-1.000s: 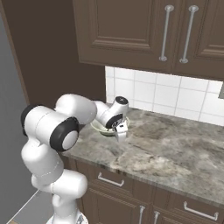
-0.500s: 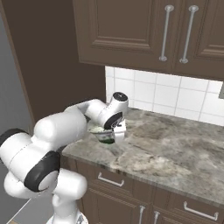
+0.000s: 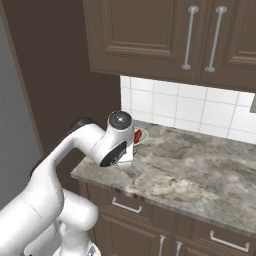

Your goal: Place the bowl with the carrot and onion on the second highest shelf of the fridge. Place the bowl with the fish and steak on the top shelf of the fridge.

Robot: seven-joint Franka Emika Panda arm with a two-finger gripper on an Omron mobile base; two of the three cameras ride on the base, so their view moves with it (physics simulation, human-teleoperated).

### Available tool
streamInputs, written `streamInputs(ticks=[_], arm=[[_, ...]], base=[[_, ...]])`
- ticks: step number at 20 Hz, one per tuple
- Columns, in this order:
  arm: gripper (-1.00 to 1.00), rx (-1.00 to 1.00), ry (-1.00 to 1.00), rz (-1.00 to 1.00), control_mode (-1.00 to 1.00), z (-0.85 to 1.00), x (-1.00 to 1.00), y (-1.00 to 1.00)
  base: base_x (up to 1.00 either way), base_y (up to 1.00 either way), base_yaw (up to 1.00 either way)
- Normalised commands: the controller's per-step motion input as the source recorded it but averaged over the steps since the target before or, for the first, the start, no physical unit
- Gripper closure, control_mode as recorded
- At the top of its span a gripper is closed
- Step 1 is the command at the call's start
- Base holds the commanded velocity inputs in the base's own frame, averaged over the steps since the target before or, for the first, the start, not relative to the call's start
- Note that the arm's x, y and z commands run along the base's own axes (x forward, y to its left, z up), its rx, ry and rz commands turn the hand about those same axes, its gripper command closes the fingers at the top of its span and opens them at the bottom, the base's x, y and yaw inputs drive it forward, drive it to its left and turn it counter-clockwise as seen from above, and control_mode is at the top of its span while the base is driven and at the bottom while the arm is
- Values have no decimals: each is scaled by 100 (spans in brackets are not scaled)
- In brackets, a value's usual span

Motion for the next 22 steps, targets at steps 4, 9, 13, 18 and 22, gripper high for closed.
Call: streamInputs(ticks=[4,9,13,18,22], arm=[[100,11,-36,-16,-100,50,-97,-15],[100,0,-4,-5,-100,1,-16,-4],[100,0,0,0,100,0,0,0],[100,0,0,0,100,0,0,0],[100,0,0,0,100,0,0,0]], base=[[0,0,0],[0,0,0],[-97,-13,0],[-100,-10,0],[-100,-1,0]])
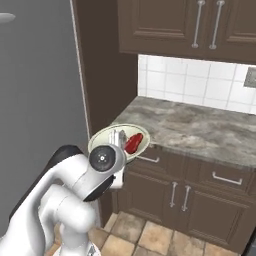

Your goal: Place the bowl with the carrot and onion on the second highest shelf of the fridge. Place the bowl with the fish and steak on the top shelf of the fridge.

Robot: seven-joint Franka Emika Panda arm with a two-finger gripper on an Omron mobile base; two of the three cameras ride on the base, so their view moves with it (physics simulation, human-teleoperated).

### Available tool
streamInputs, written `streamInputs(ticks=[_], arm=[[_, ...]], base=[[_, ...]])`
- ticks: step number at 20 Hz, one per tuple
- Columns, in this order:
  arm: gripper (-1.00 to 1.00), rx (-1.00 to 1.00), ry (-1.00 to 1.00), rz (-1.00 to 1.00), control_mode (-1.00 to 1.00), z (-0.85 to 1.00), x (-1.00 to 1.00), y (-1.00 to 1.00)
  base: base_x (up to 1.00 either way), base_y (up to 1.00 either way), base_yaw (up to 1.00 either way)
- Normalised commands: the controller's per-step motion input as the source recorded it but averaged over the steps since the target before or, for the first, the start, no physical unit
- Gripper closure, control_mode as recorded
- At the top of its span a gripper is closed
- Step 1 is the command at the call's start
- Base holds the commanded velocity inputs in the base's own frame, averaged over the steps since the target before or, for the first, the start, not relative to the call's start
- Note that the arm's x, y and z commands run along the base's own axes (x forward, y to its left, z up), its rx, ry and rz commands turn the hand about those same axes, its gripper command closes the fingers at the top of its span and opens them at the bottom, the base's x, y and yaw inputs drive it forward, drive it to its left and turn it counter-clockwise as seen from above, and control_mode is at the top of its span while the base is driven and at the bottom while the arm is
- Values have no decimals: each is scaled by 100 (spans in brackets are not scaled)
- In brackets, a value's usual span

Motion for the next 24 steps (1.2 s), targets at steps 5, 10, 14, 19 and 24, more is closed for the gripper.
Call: streamInputs(ticks=[5,10,14,19,24], arm=[[100,0,0,0,100,0,0,0],[100,0,0,0,100,0,0,0],[100,0,0,0,100,0,0,0],[100,0,0,0,100,0,0,0],[100,0,0,0,100,0,0,0]], base=[[-100,0,1],[-100,6,10],[-100,41,23],[-73,100,47],[-15,100,50]])
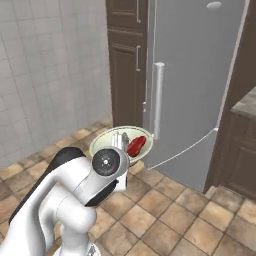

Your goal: Place the bowl with the carrot and onion on the second highest shelf of the fridge. Place the bowl with the fish and steak on the top shelf of the fridge.

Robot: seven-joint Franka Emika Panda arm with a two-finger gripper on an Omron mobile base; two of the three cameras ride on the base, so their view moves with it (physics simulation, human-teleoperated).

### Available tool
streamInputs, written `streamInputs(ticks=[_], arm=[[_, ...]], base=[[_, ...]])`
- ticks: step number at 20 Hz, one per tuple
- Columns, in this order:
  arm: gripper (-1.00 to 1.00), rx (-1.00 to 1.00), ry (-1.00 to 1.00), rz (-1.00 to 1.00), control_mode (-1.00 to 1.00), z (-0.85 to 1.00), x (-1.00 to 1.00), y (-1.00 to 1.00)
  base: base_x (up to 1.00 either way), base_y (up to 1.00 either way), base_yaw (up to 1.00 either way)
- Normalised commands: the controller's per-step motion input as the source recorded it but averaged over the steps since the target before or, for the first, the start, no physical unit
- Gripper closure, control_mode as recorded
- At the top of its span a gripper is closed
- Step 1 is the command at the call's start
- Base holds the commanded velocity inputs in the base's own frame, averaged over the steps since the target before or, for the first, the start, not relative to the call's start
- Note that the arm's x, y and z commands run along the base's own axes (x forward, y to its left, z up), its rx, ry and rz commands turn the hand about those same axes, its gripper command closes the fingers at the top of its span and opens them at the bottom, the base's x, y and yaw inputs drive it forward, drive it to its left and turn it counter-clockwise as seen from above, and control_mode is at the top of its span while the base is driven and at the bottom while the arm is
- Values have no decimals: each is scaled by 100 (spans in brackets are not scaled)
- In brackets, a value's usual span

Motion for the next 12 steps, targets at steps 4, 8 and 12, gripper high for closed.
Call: streamInputs(ticks=[4,8,12], arm=[[100,0,0,0,100,0,0,0],[100,0,0,0,100,0,0,0],[100,0,0,0,100,0,0,0]], base=[[68,100,32],[100,84,-5],[100,37,-35]])
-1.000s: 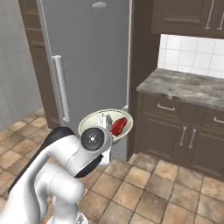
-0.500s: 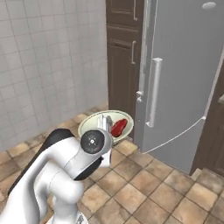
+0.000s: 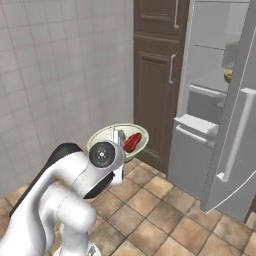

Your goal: Place the bowl with the carrot and onion on the second highest shelf of the fridge. Place the bowl with the fish and steak on the top shelf of the fridge.

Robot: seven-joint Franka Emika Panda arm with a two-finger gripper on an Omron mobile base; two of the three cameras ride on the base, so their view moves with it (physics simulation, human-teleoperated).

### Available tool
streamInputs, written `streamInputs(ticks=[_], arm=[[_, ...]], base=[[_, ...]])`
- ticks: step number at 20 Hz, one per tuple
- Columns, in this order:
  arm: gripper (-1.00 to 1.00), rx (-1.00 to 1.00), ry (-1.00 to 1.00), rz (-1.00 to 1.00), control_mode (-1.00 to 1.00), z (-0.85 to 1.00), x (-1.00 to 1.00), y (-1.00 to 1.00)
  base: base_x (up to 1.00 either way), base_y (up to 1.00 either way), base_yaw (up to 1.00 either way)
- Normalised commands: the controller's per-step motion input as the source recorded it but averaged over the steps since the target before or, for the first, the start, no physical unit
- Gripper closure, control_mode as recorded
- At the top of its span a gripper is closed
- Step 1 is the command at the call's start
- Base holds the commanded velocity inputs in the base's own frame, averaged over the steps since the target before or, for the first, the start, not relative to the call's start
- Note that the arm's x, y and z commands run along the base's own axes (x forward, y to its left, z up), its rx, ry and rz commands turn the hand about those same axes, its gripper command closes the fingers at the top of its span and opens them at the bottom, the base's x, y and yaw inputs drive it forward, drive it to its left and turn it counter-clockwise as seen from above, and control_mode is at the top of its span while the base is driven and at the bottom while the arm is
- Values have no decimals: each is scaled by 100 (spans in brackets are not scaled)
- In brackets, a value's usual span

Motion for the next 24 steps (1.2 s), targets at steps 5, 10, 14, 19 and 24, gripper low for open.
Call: streamInputs(ticks=[5,10,14,19,24], arm=[[100,0,0,0,100,0,0,0],[100,0,0,0,100,0,0,0],[100,0,0,0,100,0,0,0],[100,0,0,0,100,0,0,0],[100,0,0,0,100,0,0,0]], base=[[100,7,-39],[100,0,-30],[100,0,-25],[96,0,-32],[80,1,-31]])
